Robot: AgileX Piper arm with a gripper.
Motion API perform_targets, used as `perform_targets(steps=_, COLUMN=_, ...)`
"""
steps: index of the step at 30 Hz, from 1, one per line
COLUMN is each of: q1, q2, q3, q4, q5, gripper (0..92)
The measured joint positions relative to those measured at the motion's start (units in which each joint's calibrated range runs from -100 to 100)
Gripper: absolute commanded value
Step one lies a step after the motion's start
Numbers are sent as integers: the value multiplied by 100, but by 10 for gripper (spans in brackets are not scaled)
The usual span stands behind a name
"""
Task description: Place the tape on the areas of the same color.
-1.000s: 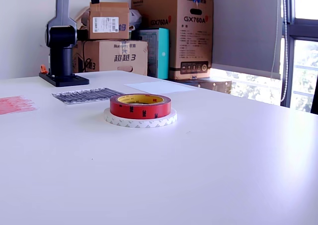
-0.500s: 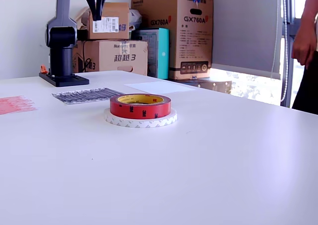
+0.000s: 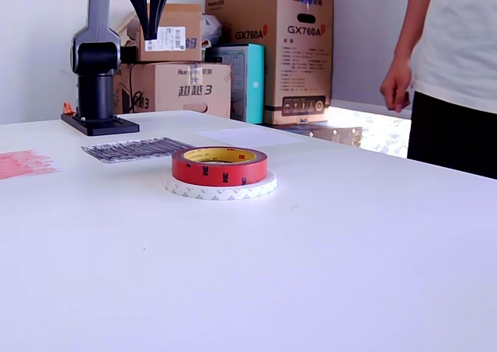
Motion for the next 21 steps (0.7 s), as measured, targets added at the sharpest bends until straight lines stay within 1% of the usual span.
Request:
perform_targets(steps=14, q1=0, q2=0, q3=0, q4=-63, q5=-10, gripper=2)
perform_targets(steps=21, q1=0, q2=0, q3=0, q4=-117, q5=-253, gripper=2)
